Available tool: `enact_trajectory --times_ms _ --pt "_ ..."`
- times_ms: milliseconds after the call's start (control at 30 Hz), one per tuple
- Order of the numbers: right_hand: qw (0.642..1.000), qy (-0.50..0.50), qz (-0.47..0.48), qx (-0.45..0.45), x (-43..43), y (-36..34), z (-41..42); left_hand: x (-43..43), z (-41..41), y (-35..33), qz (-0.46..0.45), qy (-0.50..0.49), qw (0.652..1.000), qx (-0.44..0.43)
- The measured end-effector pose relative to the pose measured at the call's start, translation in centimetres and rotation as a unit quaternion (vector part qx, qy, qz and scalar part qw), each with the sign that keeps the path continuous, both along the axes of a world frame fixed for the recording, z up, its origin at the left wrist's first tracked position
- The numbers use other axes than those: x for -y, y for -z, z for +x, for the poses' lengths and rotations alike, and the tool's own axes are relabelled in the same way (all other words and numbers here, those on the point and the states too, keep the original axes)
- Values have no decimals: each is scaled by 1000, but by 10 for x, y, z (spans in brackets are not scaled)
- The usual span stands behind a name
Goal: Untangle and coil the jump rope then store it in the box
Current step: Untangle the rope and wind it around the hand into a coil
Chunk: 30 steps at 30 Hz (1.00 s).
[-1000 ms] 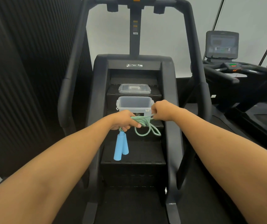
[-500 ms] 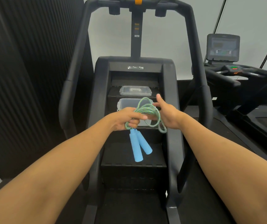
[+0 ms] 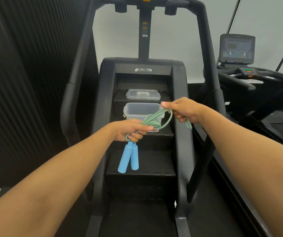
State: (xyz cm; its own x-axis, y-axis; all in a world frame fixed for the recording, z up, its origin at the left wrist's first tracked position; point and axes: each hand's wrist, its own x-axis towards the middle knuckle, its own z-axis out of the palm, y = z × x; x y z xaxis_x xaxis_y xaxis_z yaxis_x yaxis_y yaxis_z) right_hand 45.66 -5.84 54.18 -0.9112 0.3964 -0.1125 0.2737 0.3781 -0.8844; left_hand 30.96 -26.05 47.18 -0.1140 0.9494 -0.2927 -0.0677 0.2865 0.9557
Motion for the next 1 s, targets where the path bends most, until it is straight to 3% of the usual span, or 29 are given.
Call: enact_trajectory --times_ms 100,267,467,600,733,833,900,933,1000 --pt "984 133 -73 -90 -14 -2 -1 2 0 2 -4 6 1000 9" --pt "910 289 -207 -212 -39 -3 13 7 -8 10 -15 -2 1000 11" --pt "897 241 -287 -233 -48 6 19 -4 -3 10 19 5 999 37" --pt "930 194 -239 -200 -45 3 12 -15 5 5 22 -33 998 56" --pt "944 246 -130 -177 -53 1 14 -22 7 -1 31 -96 995 -2" --pt "953 265 113 -88 -70 14 31 -21 2 -9 53 -113 992 6" --pt "931 250 256 69 -91 37 44 -17 -2 -17 57 -110 992 20" --pt "910 226 297 180 -97 49 53 -15 -4 -21 51 -106 993 22" --pt "820 117 375 417 -95 74 68 -11 -6 -31 34 -84 996 6"
